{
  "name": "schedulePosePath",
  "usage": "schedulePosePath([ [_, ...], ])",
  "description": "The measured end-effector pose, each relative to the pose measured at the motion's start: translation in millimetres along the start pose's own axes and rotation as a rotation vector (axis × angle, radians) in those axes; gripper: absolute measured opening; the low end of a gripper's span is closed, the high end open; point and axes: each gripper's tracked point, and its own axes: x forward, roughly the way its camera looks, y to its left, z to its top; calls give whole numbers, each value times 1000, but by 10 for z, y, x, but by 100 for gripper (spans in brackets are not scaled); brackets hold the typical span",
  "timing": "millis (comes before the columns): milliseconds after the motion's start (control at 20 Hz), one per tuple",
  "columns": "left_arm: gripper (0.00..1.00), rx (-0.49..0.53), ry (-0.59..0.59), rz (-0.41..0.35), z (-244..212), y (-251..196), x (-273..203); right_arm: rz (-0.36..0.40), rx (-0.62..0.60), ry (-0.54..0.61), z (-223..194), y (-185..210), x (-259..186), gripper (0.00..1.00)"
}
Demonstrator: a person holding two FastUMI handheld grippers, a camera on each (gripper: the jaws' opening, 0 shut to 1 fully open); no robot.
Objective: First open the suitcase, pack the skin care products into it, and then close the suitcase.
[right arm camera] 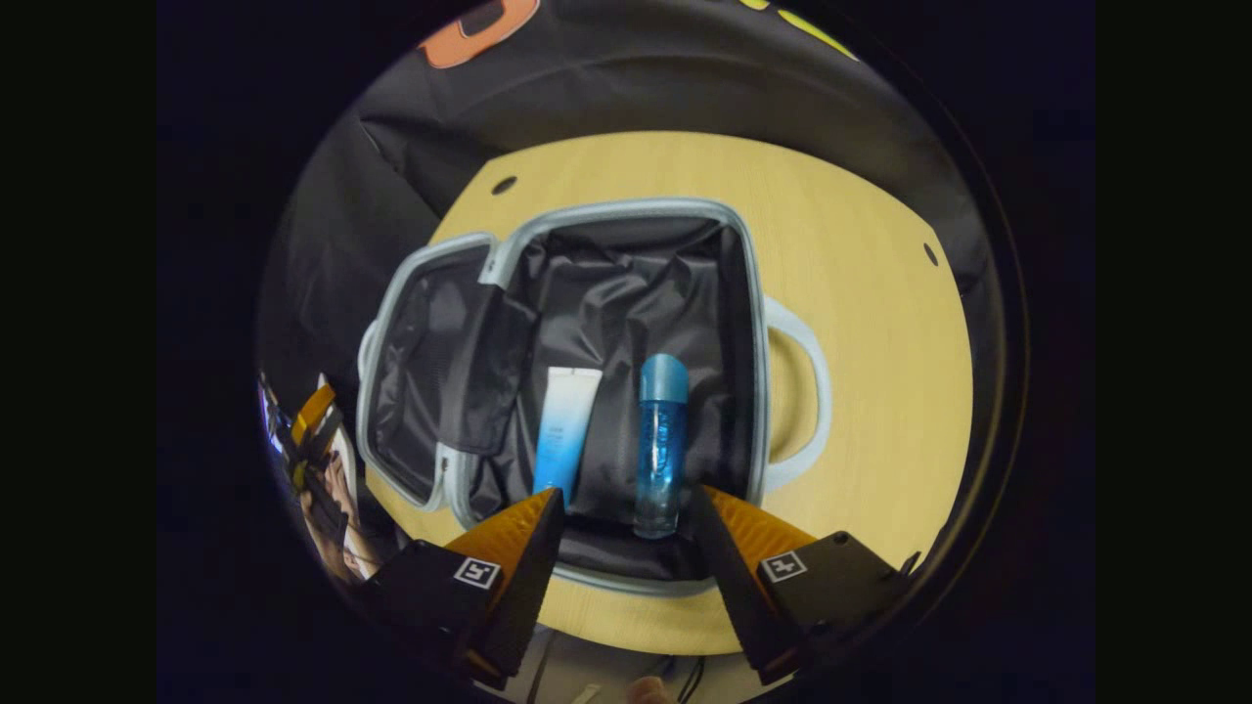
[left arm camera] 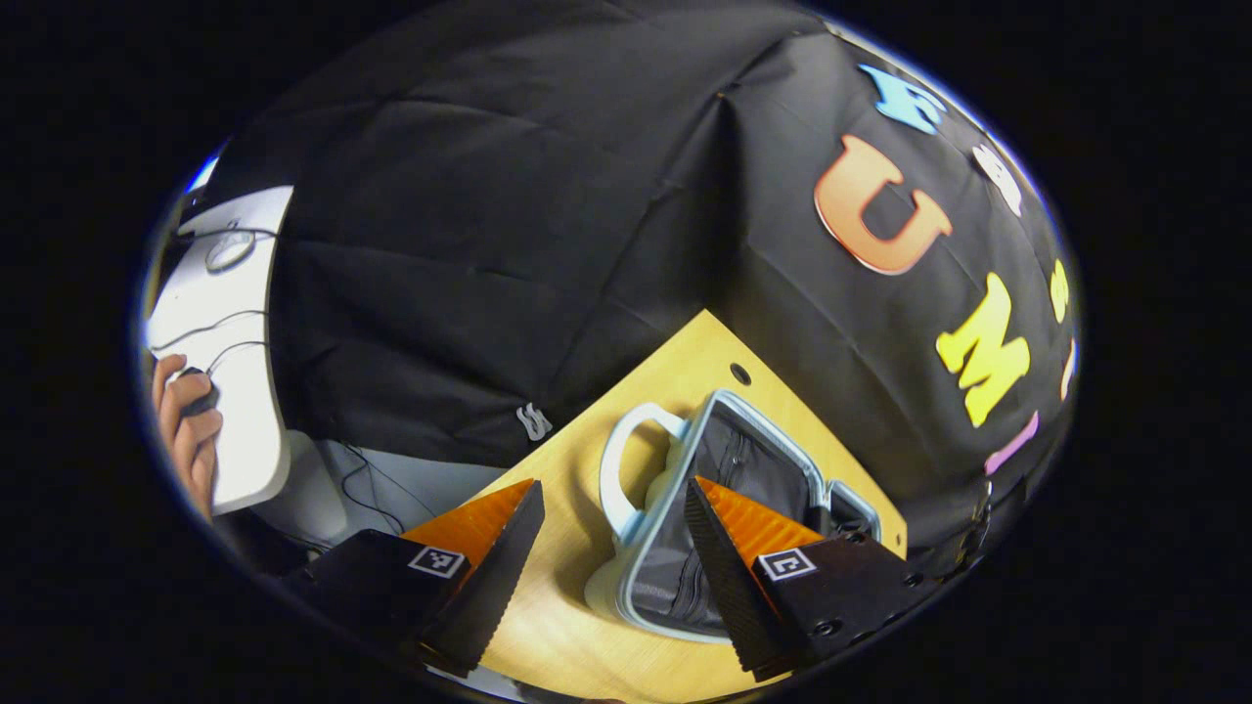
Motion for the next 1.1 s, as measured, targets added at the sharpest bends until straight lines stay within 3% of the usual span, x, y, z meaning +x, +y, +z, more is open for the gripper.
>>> schedulePosePath([
  [100,93,-79,24,-7,-4,81,125,63,24,-171,227,50,-345,80],
  [150,93,-118,53,-39,-49,33,195,74,26,-239,271,3,-536,82],
  [200,93,-155,80,-73,-107,-31,254,82,26,-298,320,-41,-715,77],
  [250,92,-183,105,-98,-151,-93,316,87,30,-344,327,-72,-875,81],
  [300,91,-201,122,-123,-190,-125,381,86,40,-375,328,-115,-1005,77],
  [350,90,-213,137,-123,-231,-113,437,87,50,-405,327,-147,-1130,82],
  [500,87,-235,161,-101,-334,-59,614,70,56,-471,335,-261,-1413,77],
  [550,84,-244,162,-107,-332,-81,655,44,42,-485,311,-319,-1471,82],
  [750,22,-247,157,-86,-362,-55,787,2,32,-561,360,-488,-1649,82],
  [800,20,-244,154,-86,-338,-43,812,-9,37,-564,344,-538,-1661,77],
  [850,20,-238,148,-93,-322,-65,802,-14,42,-571,342,-598,-1687,82],
  [900,18,-232,145,-94,-319,-81,798,-14,47,-570,335,-628,-1697,77],
  [950,16,-221,145,-96,-312,-96,780,-19,54,-571,309,-693,-1723,81],
  [1100,8,-178,152,-75,-299,-123,720,-15,78,-590,328,-832,-1778,81],
])
